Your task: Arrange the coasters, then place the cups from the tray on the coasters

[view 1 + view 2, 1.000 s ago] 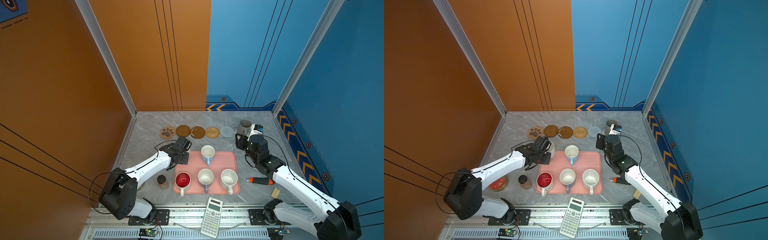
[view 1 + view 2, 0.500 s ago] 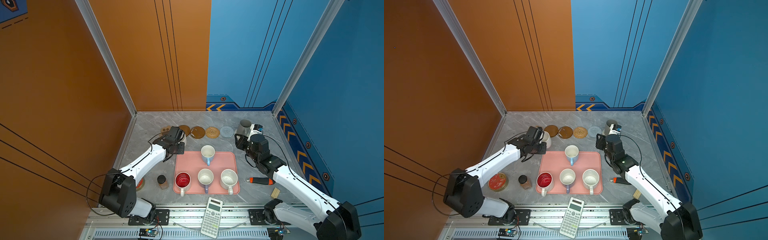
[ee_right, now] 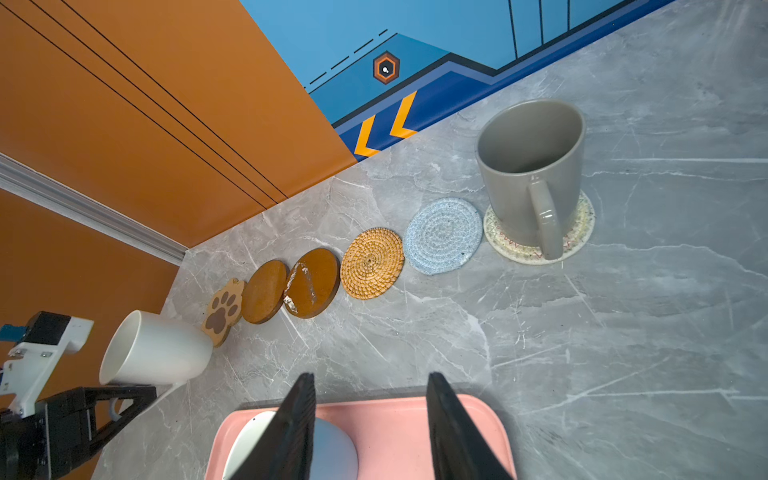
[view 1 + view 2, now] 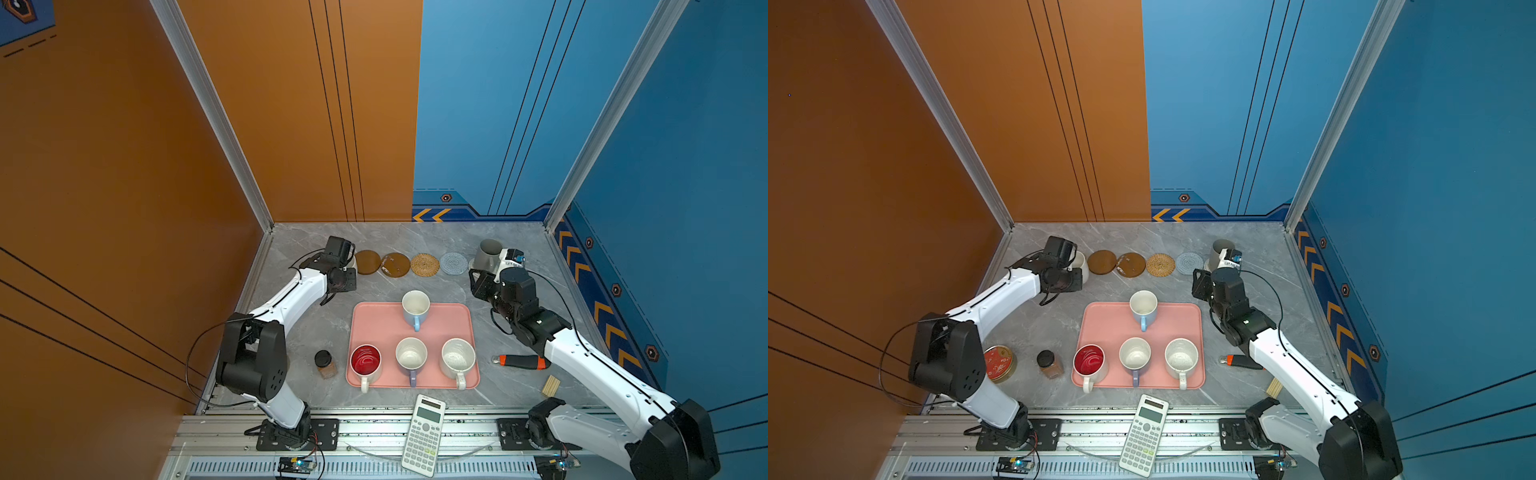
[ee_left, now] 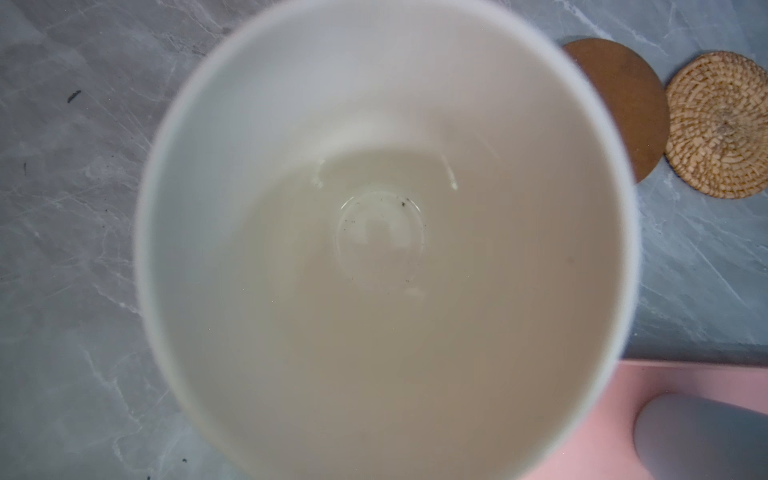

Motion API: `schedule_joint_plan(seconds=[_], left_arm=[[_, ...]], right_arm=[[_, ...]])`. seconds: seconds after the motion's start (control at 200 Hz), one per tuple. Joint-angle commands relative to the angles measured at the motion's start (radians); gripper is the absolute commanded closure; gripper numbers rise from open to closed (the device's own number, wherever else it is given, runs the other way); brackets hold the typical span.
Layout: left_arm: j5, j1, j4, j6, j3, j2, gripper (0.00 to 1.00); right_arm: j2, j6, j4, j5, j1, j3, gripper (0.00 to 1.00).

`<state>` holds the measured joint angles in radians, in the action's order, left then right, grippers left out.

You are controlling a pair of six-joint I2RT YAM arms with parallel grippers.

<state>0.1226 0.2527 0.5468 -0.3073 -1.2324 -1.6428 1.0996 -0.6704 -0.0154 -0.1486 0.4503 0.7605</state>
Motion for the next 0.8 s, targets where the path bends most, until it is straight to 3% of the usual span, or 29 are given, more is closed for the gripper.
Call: schedule_joint_plan(seconds=[0.0,0.796], left_arm=[[0.014,-0.017,-0.034,-0.011,-0.078,-0.038,1.00],[-0.006,-0.136,-0.005,-0.044,-0.350,-0.323,1.00]], right_arm=[[0.017,0.012,-0.015,0.029,-0.007,0.029,0.57],[0.091,0.027,-0.032,0.086,-0.021,0.078,0.57]])
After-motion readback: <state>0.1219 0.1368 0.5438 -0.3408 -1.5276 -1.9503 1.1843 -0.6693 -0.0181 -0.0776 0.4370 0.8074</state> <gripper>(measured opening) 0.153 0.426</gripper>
